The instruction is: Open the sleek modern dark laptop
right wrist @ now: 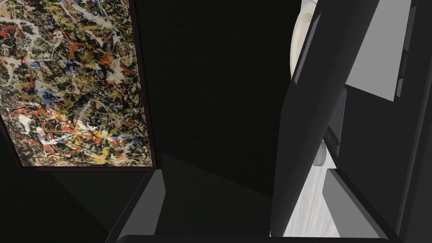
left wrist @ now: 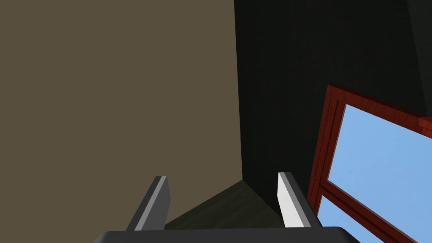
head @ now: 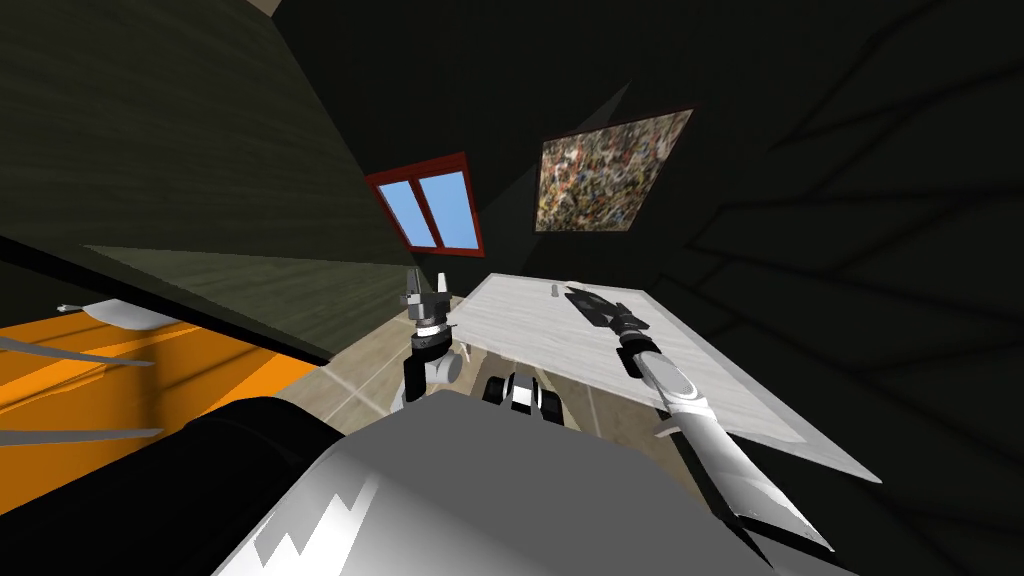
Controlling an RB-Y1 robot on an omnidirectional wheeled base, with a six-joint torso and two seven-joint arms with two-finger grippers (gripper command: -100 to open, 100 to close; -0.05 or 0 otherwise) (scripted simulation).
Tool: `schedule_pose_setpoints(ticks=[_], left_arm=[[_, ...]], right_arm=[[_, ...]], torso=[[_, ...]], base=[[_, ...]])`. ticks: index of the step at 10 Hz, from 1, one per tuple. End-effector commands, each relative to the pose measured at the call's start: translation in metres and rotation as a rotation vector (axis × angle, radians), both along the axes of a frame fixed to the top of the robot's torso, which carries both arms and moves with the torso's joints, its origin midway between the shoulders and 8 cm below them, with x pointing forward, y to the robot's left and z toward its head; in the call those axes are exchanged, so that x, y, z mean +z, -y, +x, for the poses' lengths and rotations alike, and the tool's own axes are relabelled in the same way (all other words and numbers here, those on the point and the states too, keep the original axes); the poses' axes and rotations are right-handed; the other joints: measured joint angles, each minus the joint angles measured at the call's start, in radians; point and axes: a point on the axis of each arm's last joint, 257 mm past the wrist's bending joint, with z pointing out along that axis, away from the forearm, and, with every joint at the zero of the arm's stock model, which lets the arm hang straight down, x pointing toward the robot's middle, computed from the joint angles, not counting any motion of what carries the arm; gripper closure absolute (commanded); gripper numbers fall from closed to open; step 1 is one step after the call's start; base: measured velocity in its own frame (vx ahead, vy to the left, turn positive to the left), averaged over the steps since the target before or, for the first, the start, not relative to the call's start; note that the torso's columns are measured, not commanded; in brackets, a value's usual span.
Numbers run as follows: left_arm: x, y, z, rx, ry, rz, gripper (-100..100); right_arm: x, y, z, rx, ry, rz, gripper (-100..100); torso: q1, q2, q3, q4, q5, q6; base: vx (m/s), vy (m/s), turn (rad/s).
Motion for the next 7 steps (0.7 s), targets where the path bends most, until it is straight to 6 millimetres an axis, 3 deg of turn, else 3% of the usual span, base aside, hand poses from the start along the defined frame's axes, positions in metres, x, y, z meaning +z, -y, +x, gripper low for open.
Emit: schedule_pose_setpoints(ticks=[1, 2, 7], left_arm=[[0.0000, 0.0000, 0.0000, 0.000, 0.000, 0.000, 0], [0.0000, 0.0000, 0.0000, 0.000, 0.000, 0.000, 0], [0.0000, 0.0000, 0.0000, 0.000, 0.000, 0.000, 0]], right_arm=[[0.0062, 0.0049, 0.0020, 0.006, 0.002, 0.008, -100], [0.0068, 0.0053, 0.0021, 0.006, 0.002, 0.009, 0], [0.0067, 0.0052, 0.0021, 0.006, 0.002, 0.009, 0]], torso=[[-0.002, -0.001, -0.001, -0.001, -0.001, 0.000], [-0.005, -0.003, -0.001, -0.001, -0.002, 0.000], [-0.002, -0.002, -0.001, -0.001, -0.001, 0.000]], base=[[-0.011, 0.037, -0.013], [-0.003, 0.009, 0.002], [0.000, 0.000, 0.000]])
